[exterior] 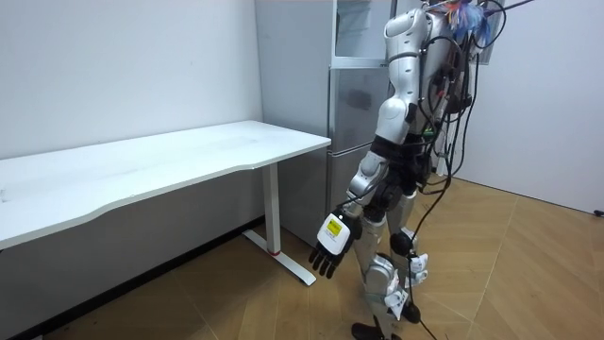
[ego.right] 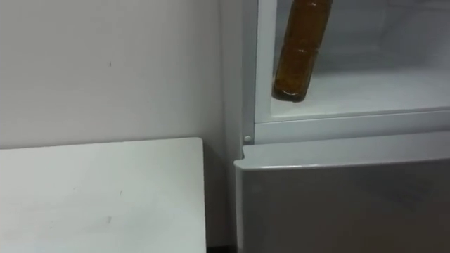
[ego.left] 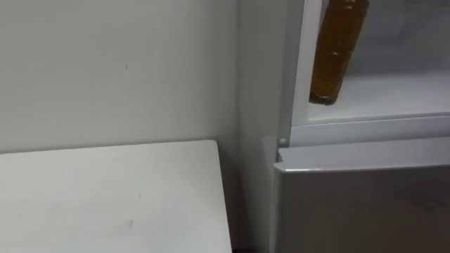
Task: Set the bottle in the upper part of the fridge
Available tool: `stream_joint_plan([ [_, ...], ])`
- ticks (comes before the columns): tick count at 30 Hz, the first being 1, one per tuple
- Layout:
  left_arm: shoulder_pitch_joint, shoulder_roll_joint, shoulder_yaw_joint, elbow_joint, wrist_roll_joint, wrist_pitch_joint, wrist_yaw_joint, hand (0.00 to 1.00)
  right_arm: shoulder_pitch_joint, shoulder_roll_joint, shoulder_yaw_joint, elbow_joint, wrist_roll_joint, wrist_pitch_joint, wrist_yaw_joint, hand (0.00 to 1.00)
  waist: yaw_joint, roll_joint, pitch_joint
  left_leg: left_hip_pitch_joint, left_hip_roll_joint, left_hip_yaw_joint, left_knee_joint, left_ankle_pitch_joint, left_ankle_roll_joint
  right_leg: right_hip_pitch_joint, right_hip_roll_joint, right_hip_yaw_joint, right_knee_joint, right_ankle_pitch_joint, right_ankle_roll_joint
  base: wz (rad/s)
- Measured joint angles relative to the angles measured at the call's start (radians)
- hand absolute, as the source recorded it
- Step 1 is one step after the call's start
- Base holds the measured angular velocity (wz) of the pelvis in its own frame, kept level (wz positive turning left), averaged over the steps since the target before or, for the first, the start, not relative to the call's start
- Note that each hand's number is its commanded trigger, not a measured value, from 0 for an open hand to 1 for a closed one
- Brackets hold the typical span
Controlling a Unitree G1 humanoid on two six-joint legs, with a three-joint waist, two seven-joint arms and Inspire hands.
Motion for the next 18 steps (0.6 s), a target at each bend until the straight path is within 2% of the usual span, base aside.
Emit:
stream_joint_plan([
  [6, 0.001, 0.000, 0.000, -0.003, -0.002, -0.002, 0.003, 0.00, 0.009, 0.009, 0.000, 0.015, 0.087, -0.003, 0.004, 0.00, -0.003, 0.000, -0.0028, -0.005, -0.001, 0.003, 0.001, 0.000, 0.000, -0.011, 0.002, 0.001, 0.000, 0.000, -0.001, 0.00],
  [10, 0.009, 0.000, 0.002, -0.030, -0.037, -0.002, 0.015, 0.00, 0.013, 0.009, -0.009, 0.038, 0.216, -0.003, 0.003, 0.00, -0.007, -0.003, -0.0039, -0.008, -0.001, 0.003, 0.002, 0.000, 0.000, -0.011, 0.001, -0.001, -0.003, 0.000, -0.001, 0.00],
  [15, 0.024, 0.002, 0.005, -0.084, -0.037, -0.004, 0.022, 0.00, 0.016, 0.011, -0.059, 0.064, 0.367, -0.003, 0.001, 0.00, -0.012, -0.005, -0.0042, -0.010, -0.003, 0.003, 0.002, 0.000, 0.000, -0.010, 0.000, 0.001, -0.002, 0.000, -0.001, 0.00],
  [18, 0.026, 0.004, 0.012, -0.087, -0.038, -0.009, 0.031, 0.00, 0.007, 0.010, -0.118, 0.070, 0.463, -0.004, -0.009, 0.00, -0.020, -0.017, -0.0036, -0.010, -0.003, 0.002, 0.002, 0.000, -0.001, -0.009, 0.001, 0.000, -0.002, -0.002, -0.001, 0.00],
])
